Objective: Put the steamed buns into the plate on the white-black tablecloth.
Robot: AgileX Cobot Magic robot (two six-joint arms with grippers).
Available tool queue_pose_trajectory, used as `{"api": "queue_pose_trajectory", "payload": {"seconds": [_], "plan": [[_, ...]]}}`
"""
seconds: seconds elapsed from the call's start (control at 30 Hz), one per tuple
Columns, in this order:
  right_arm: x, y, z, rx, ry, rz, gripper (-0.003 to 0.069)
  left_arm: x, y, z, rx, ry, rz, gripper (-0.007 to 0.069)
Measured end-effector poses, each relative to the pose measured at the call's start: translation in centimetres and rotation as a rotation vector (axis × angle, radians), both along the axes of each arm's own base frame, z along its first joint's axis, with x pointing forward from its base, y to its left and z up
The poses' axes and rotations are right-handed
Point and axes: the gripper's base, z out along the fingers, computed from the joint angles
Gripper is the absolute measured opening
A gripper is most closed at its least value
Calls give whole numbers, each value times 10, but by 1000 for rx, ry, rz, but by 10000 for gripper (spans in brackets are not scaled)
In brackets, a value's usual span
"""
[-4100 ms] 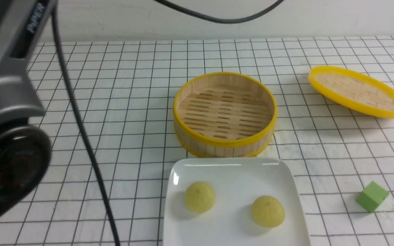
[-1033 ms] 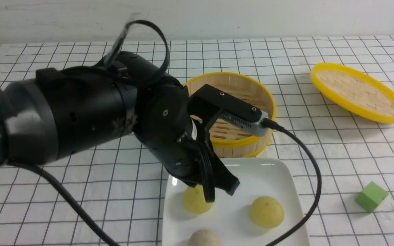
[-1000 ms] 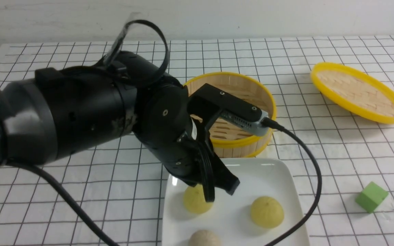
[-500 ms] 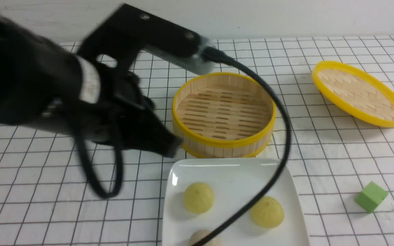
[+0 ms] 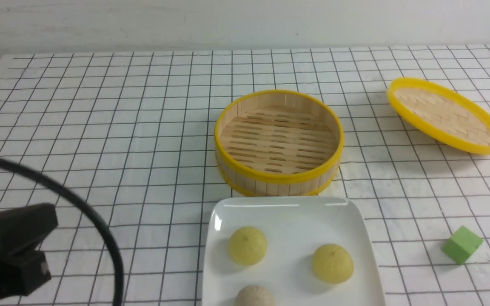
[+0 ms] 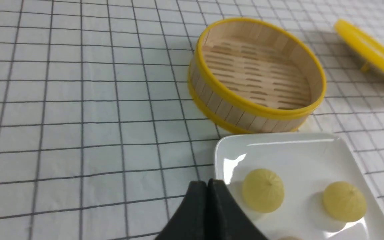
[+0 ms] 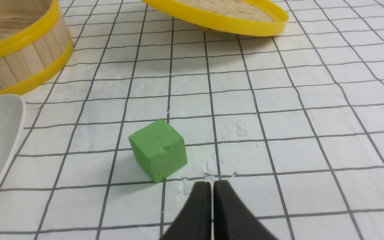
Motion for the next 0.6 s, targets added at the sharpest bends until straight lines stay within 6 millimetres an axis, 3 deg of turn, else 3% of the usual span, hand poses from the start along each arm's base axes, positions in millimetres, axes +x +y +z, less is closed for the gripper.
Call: {"api": "queue_pose_trajectory", "payload": {"seconds": [0.23,0.33,0.6], "plan": [[0,0,0,0,0,0,37,0,-5,-32,-116,79,19,12],[0,0,0,0,0,0,41,0,-2,-44,-71,116,51,15],[0,0,0,0,0,0,50,0,8,-53,26,178,140,22]]}}
